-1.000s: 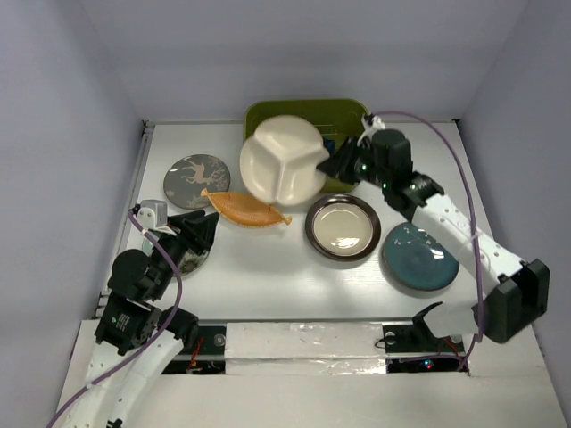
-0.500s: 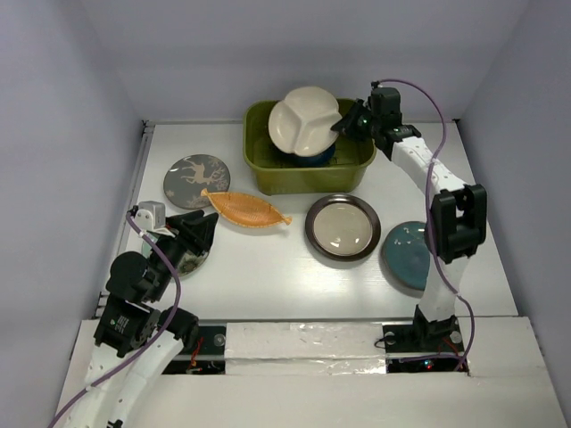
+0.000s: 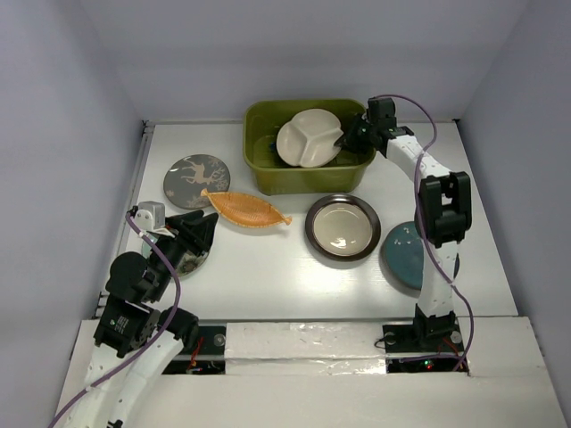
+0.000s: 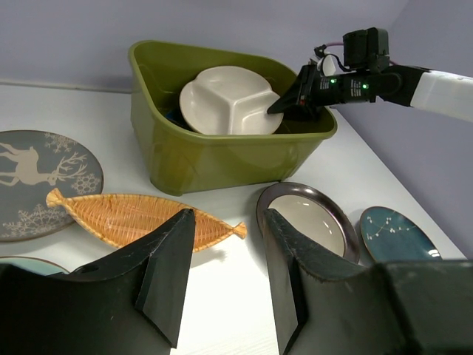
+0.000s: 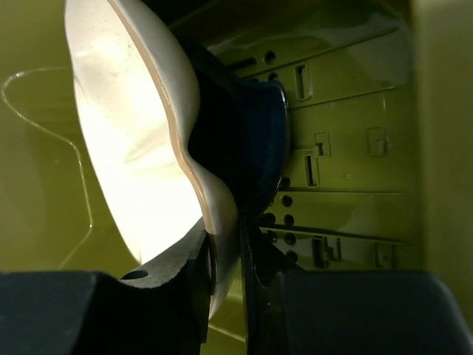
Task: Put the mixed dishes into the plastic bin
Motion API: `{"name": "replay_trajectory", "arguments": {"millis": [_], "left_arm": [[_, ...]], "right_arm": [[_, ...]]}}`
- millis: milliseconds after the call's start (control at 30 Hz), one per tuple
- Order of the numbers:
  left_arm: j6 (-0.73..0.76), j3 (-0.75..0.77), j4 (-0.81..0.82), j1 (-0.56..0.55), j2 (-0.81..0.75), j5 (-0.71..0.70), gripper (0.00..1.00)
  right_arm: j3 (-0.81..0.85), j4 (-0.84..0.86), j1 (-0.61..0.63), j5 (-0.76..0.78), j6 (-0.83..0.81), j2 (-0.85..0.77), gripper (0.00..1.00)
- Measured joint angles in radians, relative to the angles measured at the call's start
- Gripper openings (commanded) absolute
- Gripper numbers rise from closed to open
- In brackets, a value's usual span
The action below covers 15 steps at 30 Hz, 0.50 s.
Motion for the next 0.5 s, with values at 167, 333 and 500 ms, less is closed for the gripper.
{"name": "replay_trajectory", "arguments": {"millis": [167, 333, 500], "left_arm": [[0.000, 0.000, 0.000, 0.000, 0.000, 0.000, 0.39], [0.000, 0.000, 0.000, 0.000, 0.000, 0.000, 0.39], [0.000, 0.000, 0.000, 0.000, 0.000, 0.000, 0.39]], "right_arm": [[0.008, -0.001, 0.002, -0.017, 0.008, 0.020, 0.25], [0.019, -0.001, 0.003, -0.017, 0.011, 0.020, 0.44], [0.040, -0.013, 0.009, -0.004, -0.004, 0.019, 0.56]]}}
